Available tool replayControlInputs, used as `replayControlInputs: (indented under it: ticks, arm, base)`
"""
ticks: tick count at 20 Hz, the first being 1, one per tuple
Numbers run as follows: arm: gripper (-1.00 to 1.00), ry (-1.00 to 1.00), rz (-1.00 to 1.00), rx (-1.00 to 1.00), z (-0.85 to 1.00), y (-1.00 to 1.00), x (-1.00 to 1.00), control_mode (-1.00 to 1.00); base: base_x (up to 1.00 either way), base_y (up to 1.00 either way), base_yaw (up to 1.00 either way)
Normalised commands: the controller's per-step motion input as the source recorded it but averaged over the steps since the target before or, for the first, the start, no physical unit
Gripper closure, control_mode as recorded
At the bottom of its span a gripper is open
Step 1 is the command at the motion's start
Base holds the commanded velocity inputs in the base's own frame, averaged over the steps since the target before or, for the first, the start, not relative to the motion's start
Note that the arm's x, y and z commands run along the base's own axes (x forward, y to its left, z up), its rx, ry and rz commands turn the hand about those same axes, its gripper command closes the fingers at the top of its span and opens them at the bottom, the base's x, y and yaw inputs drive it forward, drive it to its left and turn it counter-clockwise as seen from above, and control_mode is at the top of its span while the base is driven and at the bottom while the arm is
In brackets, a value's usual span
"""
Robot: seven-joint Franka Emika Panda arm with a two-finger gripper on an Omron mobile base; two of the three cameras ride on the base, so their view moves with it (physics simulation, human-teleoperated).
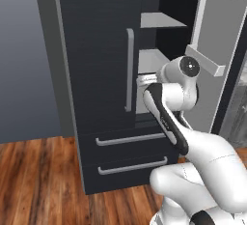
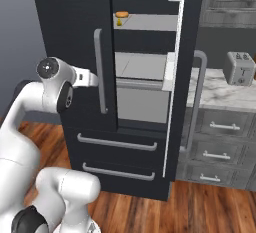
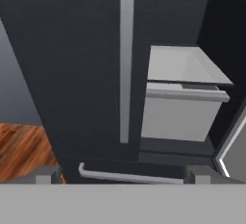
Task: Take the lemon wedge from the fridge and place it on the plate with fish on the dining counter.
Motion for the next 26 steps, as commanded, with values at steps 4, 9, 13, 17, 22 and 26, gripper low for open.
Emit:
replayControlInputs:
  ticks: [4, 9, 13, 17, 22, 26]
  arm:
    - [-1.0, 0.05, -0.02, 0.0, 0.0, 0.0, 0.79, -1.0]
    - [-1.0, 0.03, -0.01, 0.0, 0.0, 0.24, 0.78, -1.0]
    - [-1.0, 0.01, -0.03, 0.0, -0.03, 0.49, 0.71, -1.0]
    - [-1.0, 0.0, 0.0, 0.0, -0.31, 0.2, 0.71, -1.0]
    - [-1.0, -0.01, 0.0, 0.01, -0.31, -0.24, 0.46, -1.0]
    - [-1.0, -0.01, 0.0, 0.01, -0.01, -0.14, 0.15, -1.0]
  base:
    - [0.0, 0.0, 0.0]
    - [0.0, 0.0, 0.0]
    - [0.0, 0.0, 0.0]
    - [0.0, 0.0, 0.0]
    - [0.0, 0.0, 0.0]
    - [0.0, 0.0, 0.0]
